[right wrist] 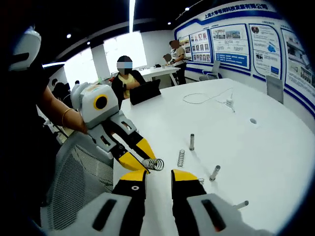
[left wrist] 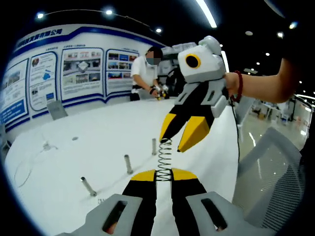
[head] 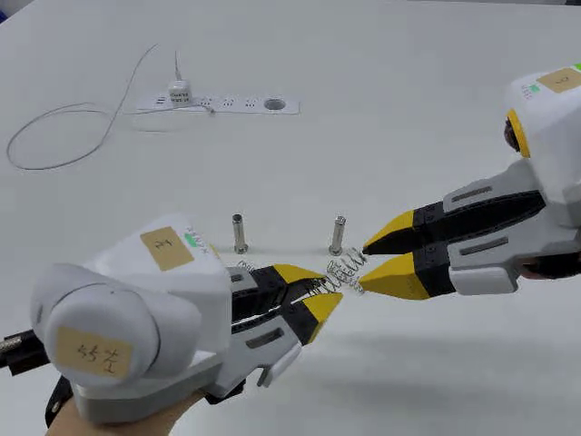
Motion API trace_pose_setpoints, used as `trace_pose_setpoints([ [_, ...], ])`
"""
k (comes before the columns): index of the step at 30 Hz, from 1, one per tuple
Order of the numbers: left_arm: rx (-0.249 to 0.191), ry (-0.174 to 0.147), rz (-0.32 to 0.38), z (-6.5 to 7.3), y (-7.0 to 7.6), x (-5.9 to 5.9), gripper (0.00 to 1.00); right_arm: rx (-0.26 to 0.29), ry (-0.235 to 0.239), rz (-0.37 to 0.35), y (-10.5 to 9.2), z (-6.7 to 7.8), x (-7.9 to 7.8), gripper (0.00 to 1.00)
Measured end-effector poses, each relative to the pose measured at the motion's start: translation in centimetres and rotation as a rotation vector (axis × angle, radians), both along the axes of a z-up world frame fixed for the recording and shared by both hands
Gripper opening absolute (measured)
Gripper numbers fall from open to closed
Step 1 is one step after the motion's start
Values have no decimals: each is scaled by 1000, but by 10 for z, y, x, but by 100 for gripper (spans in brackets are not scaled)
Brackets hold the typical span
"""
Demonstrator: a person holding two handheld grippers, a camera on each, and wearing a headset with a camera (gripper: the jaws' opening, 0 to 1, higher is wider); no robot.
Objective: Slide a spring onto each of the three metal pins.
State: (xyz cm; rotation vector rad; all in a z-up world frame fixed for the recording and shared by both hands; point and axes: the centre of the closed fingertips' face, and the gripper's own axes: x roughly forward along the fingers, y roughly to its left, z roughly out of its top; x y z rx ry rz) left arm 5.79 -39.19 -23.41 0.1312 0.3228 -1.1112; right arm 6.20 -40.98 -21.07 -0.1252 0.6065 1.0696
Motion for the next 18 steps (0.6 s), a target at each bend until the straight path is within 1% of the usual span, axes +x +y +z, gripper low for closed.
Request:
trace_pose_setpoints([
  [1,-16,8,12,1,0,2,9,29,1,-45,-1,2,5,21],
  [3,-32,17,29,2,1,3,9,54,15,-60,0,2,6,21],
  [5,-42,26,45,3,1,5,9,69,14,-68,1,3,6,21],
  [7,-74,45,67,5,2,8,9,98,29,-88,4,4,7,21],
  [8,-93,59,79,6,2,10,9,124,32,-109,5,6,9,21],
  [10,-108,70,87,6,2,11,9,150,45,-128,7,7,10,21],
  [11,-112,75,92,6,2,11,9,173,43,-152,8,9,12,21],
  [12,-116,76,94,7,2,11,9,185,41,-159,8,10,13,20],
  [15,-141,91,109,8,1,13,10,230,58,-195,10,12,17,20],
  [17,-168,108,123,10,1,14,10,265,83,-219,11,13,19,19],
  [18,-183,120,128,11,1,14,10,269,88,-233,11,12,20,19],
])
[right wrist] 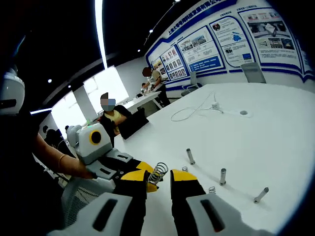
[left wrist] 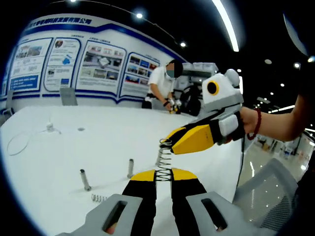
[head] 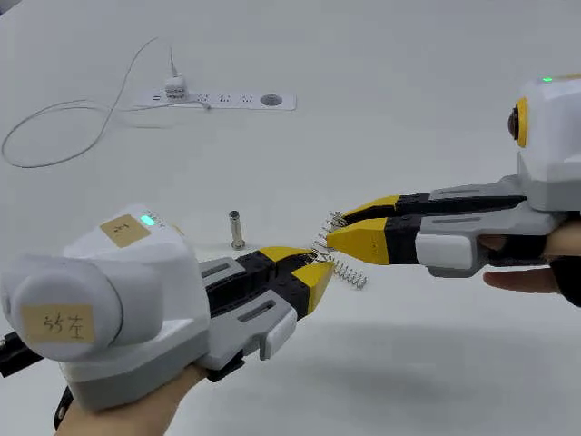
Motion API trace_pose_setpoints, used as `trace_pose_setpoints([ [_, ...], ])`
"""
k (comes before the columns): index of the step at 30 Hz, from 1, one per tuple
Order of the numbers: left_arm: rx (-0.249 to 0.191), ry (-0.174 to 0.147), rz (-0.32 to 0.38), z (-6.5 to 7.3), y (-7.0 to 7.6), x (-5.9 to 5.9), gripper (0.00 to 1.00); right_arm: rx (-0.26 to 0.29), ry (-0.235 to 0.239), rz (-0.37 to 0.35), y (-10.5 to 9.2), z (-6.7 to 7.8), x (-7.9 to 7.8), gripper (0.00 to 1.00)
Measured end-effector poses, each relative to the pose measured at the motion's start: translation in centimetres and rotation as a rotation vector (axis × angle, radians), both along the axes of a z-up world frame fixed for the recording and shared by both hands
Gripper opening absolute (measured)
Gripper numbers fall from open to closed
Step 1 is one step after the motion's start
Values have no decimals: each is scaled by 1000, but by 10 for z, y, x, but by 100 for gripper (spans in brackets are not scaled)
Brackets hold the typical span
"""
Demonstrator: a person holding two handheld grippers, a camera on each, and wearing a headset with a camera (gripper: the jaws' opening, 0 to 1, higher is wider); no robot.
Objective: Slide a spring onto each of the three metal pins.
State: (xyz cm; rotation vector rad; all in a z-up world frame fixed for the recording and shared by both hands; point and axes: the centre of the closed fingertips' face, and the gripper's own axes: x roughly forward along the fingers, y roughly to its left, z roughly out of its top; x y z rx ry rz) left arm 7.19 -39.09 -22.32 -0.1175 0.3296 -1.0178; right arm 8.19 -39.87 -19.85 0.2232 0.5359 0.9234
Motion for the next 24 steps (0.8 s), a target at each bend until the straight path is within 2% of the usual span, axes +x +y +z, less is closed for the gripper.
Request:
trace_pose_setpoints([
  [2,-15,4,6,2,0,0,10,19,8,-27,-1,1,3,19],
  [5,-23,7,7,3,-1,0,10,87,48,-65,-1,3,6,18],
  [7,-25,8,5,3,-2,-1,10,101,51,-76,-2,3,8,17],
  [14,-56,22,4,6,-5,-2,10,110,54,-74,1,4,6,14],
  [20,-90,52,12,7,-6,-2,10,124,50,-86,2,6,6,13],
  [24,-86,52,8,6,-7,-2,10,124,43,-79,4,7,4,12],
])
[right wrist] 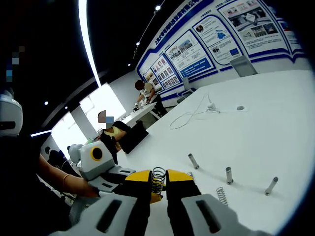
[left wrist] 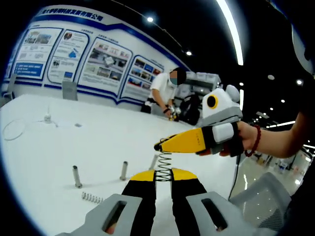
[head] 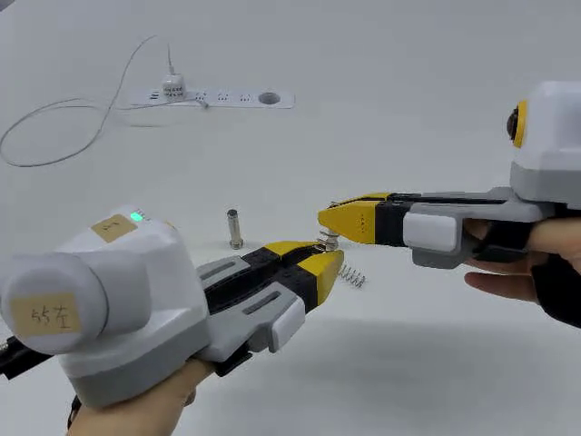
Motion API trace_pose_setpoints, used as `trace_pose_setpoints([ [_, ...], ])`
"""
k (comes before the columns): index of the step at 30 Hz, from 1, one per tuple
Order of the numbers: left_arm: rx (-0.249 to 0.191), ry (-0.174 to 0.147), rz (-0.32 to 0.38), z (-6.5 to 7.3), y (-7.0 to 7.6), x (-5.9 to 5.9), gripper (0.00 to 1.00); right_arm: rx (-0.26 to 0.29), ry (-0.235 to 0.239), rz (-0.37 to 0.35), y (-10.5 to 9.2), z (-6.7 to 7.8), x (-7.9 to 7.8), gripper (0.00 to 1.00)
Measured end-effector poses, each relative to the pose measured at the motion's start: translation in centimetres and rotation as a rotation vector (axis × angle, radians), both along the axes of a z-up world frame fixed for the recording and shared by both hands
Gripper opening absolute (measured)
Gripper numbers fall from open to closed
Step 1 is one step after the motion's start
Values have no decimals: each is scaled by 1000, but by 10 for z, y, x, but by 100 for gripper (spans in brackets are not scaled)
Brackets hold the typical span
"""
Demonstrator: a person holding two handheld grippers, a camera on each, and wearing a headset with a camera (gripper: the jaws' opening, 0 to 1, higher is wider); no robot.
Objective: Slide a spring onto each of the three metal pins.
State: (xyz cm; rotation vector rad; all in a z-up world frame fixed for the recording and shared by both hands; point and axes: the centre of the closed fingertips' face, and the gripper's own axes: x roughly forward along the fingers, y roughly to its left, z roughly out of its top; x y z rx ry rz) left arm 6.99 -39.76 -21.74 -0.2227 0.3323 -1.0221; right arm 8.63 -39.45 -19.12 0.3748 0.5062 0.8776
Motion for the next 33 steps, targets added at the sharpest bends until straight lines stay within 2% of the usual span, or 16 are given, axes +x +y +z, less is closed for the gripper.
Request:
trace_pose_setpoints([
  [3,28,-24,-3,-2,0,0,11,-18,-27,21,3,1,-3,12],
  [4,41,-33,-4,-2,-1,0,11,-45,-62,36,4,1,-5,11],
  [10,99,-71,-20,-4,-3,0,12,-82,-91,44,6,2,-8,11],
  [12,132,-85,-25,-6,-3,0,13,-85,-106,38,5,4,-7,11],
  [14,173,-114,-33,-9,-2,0,14,-87,-121,29,4,8,-6,11],
  [18,181,-117,-32,-10,-1,-1,23,-108,-151,23,0,12,-5,11],
  [21,205,-115,-35,-14,2,-2,29,-139,-177,20,-4,13,-3,11],
  [24,225,-136,-32,-15,5,-1,36,-165,-193,12,-11,12,0,11],
  [28,238,-144,-33,-16,7,-1,43,-181,-210,-7,-19,14,4,11],
  [33,271,-172,-32,-17,11,1,52,-214,-227,-53,-33,14,12,11],
])
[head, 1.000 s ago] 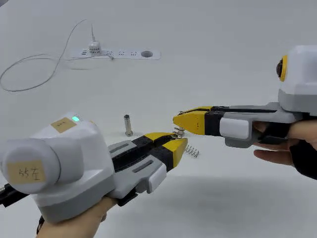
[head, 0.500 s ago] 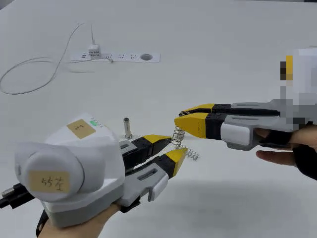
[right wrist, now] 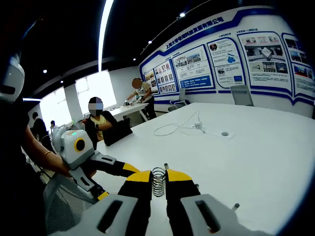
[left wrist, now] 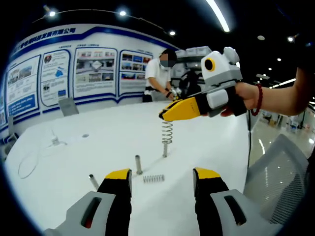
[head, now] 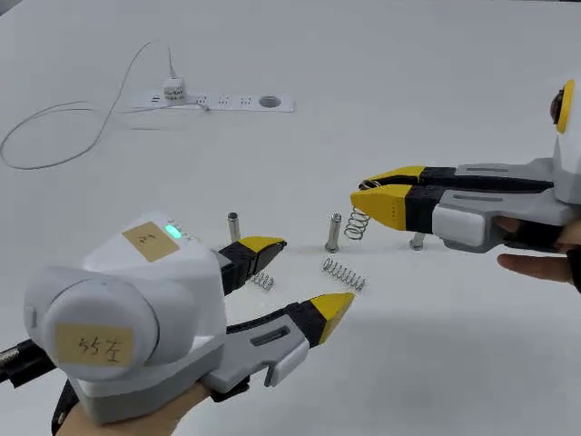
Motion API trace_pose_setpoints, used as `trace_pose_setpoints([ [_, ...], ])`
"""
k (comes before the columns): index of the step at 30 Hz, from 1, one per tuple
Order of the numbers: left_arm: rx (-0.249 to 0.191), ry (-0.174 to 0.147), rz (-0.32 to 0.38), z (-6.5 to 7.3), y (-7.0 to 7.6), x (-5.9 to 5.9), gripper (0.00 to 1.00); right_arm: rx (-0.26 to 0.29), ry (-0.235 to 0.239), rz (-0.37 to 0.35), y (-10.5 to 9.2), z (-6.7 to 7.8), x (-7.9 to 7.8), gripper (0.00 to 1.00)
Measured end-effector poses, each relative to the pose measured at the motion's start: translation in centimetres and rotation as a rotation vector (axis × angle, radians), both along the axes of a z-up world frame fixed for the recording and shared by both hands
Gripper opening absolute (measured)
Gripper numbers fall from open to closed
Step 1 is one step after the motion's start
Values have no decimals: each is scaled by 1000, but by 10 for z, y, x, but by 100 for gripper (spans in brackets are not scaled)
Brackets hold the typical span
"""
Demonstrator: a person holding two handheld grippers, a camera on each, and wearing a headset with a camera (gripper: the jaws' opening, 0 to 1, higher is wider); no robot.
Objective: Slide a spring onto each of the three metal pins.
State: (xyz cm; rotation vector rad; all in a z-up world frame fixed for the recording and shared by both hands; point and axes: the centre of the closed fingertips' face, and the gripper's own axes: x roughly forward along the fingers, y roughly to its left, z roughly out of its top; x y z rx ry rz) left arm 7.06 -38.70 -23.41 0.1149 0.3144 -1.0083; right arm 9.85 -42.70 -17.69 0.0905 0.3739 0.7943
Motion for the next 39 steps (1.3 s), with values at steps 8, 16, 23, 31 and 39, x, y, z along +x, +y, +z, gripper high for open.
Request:
trace_pose_setpoints([
  [8,25,-15,7,-2,5,2,65,-72,-39,-45,-25,-5,15,11],
  [16,45,-19,26,-6,13,5,78,-142,-65,-76,-39,-11,24,11],
  [23,44,-27,41,-5,18,10,87,-196,-68,-121,-53,-19,32,11],
  [31,57,-35,60,-7,22,14,98,-233,-57,-173,-72,-29,43,11],
  [39,72,-37,77,-11,28,16,100,-217,-23,-246,-89,-40,51,11],
])
